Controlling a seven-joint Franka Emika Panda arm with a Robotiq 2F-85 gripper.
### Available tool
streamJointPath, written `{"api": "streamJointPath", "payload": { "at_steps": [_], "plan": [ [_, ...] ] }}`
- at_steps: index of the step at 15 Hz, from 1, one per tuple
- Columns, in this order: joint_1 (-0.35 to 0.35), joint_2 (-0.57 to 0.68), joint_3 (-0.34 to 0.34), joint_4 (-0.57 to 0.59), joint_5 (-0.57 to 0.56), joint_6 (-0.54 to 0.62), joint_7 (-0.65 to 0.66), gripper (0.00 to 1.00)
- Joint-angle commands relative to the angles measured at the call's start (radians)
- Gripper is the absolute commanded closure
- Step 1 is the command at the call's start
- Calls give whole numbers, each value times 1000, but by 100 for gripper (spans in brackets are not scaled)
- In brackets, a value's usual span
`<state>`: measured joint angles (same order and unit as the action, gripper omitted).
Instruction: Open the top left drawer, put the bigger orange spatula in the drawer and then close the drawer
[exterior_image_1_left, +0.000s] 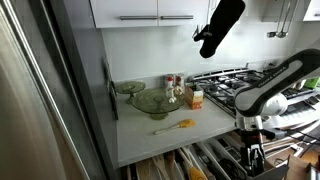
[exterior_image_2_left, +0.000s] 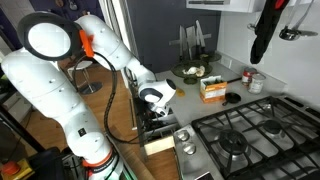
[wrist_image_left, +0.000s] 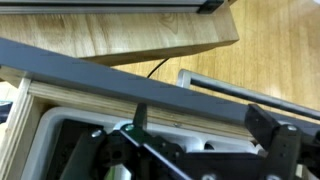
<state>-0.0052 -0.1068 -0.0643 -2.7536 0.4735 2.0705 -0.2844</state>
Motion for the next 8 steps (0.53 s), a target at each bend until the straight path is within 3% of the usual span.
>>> {"api": "streamJointPath", "payload": {
  "at_steps": [1,5,8],
  "plan": [
    [-33,40,-30,2,-25,-97,-67,0],
    [-52,97,-38,8,-36,-163,-111,0],
    [-69,114,-40,8,-54,-136,-101,0]
  ]
}}
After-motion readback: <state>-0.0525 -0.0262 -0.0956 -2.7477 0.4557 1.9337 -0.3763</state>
